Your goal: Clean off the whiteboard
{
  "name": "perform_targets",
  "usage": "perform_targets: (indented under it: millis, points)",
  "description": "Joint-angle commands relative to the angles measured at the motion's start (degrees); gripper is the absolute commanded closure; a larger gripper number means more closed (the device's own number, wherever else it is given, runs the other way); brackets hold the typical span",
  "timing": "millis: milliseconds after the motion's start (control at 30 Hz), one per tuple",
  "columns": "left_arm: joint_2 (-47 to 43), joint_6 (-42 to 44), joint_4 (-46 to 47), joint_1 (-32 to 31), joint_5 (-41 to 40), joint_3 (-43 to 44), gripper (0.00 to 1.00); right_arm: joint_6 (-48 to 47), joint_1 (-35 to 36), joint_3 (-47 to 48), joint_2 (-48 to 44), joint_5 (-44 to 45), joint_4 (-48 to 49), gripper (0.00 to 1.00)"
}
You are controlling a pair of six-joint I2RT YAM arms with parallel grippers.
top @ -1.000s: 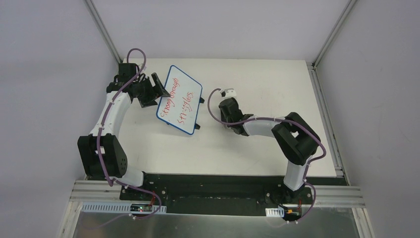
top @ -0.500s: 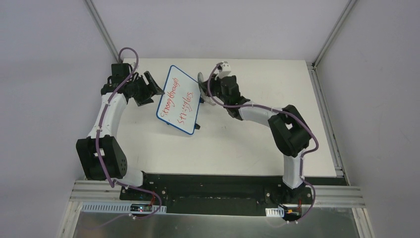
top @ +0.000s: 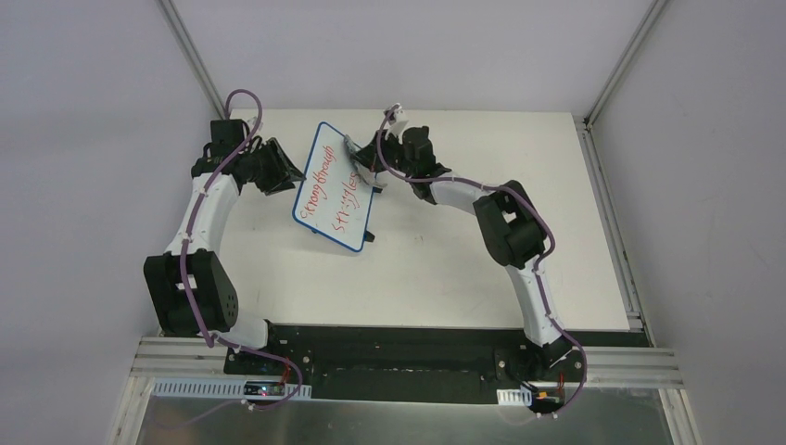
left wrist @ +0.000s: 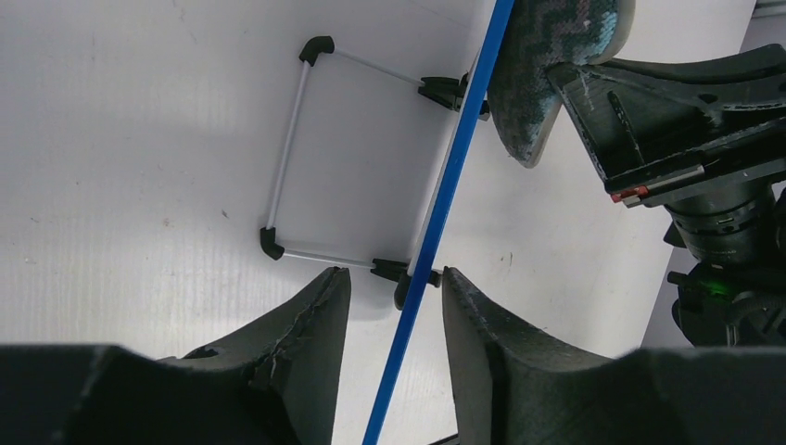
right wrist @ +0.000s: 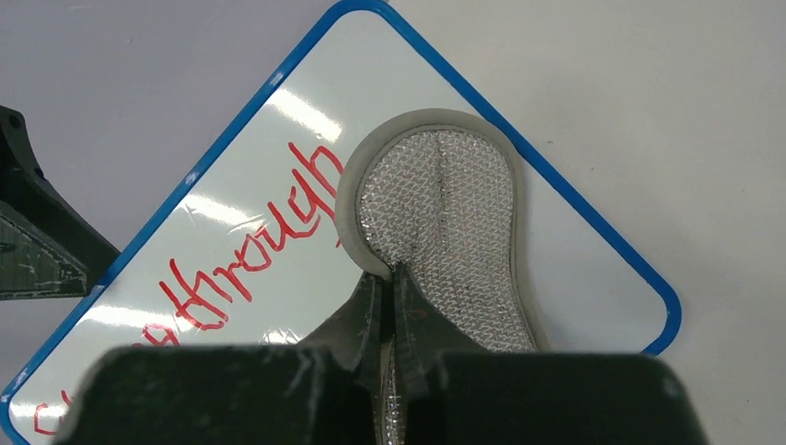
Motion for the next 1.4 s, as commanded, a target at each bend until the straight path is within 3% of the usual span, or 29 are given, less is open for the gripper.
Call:
perform_targets:
  millis: [0, 200, 367, 500, 833, 967, 1133, 1367]
  points:
    - [-0.53, 2.44, -0.05, 0.22, -0.95, 1.59, 0.60, -2.33, 0.48, -0.03, -0.33, -4.70, 4.83, 1.00]
    - [1.32, 2.67, -0.50, 0.21, -0.22, 2.06, 0.70, -6.25, 0.49, 2.67, 1.15, -3.73, 4.98, 1.00]
    - [2.25, 2.12, 0.11, 0.20, 1.27, 2.11, 0.63, -7.51, 1.74, 3.25, 1.59, -2.43, 3.77, 1.00]
    - [3.16, 2.24, 0.25, -0.26, 1.97, 2.32, 0.64, -7.53, 3.33, 4.23, 1.96, -0.53, 3.17, 1.00]
    - [4.12, 4.37, -1.50, -1.39, -0.04, 3.47, 1.00, -11.46, 8.18, 12.75, 4.88, -3.71, -4.09, 1.00]
    - [4.28, 5.39, -1.80, -1.90, -0.85, 3.69, 1.00, -10.80, 10.54, 13.68, 3.88, -3.28, -4.50, 1.00]
    - [4.25, 7.57, -3.65, -1.90, -2.58, 4.17, 1.00, -5.33, 10.50, 17.31, 7.31, 4.19, -4.78, 1.00]
    - [6.19, 8.33, -5.93, -1.91, -2.93, 5.70, 1.00, -1.35, 6.53, 26.92, 15.98, 11.80, -15.05, 1.00]
